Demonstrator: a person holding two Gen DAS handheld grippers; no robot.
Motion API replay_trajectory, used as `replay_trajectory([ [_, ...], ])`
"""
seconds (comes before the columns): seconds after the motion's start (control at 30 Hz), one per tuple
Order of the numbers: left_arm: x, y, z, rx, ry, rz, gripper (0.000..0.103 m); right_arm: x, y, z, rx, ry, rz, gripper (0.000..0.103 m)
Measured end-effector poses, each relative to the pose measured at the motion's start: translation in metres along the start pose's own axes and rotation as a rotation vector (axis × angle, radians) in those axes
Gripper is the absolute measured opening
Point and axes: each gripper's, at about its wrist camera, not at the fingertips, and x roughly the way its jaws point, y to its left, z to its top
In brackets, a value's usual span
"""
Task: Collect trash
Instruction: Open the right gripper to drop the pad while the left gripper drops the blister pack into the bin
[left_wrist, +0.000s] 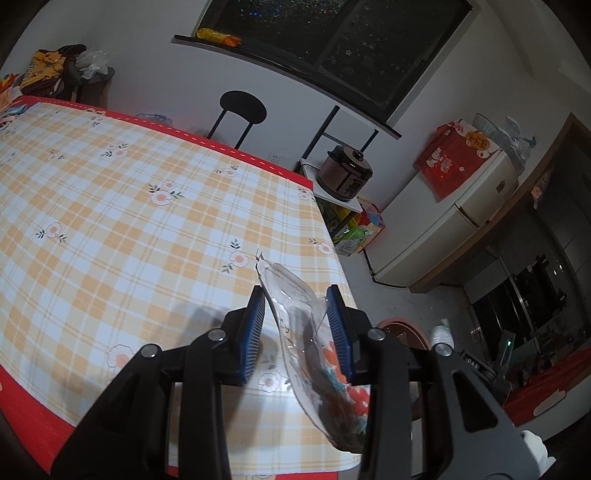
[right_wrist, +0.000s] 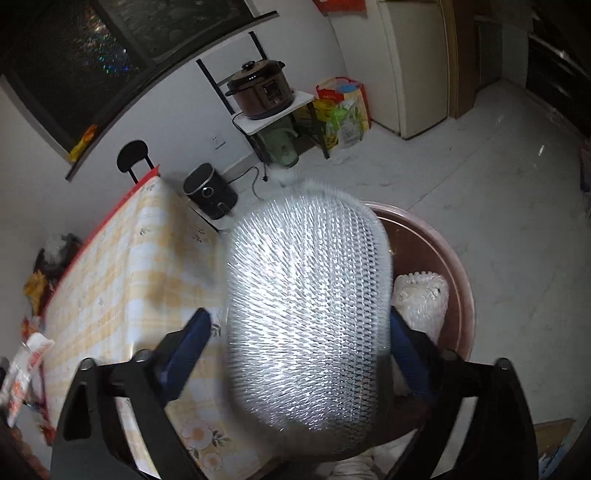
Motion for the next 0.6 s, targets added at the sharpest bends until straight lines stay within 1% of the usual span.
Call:
replay_trajectory([
  [0.03,0.002,-0.006,-0.002,0.009,0.004,-0.001,0.037,-0.001,-0.002,0.002,0.005,-0.007,0.008,0.098],
  [0.13,0.005,-0.018,-0.004,0.03,0.011,-0.008,0.037,-0.007,-0.003,0.006,-0.005,-0.024,0.018,0.098],
  [0.23,0.011,-0.035,-0.007,0.06,0.022,-0.026,0.037,-0.022,-0.003,0.008,-0.006,-0.059,0.042,0.098],
  [0.4,0.025,-0.07,-0.011,0.118,0.041,-0.081,0.037,-0.057,-0.011,0.008,0.004,-0.108,0.059,0.098],
  [0.6,0.055,-0.122,-0.024,0.195,0.093,-0.159,0.037,-0.106,-0.03,0.0,0.014,-0.169,0.049,0.098],
])
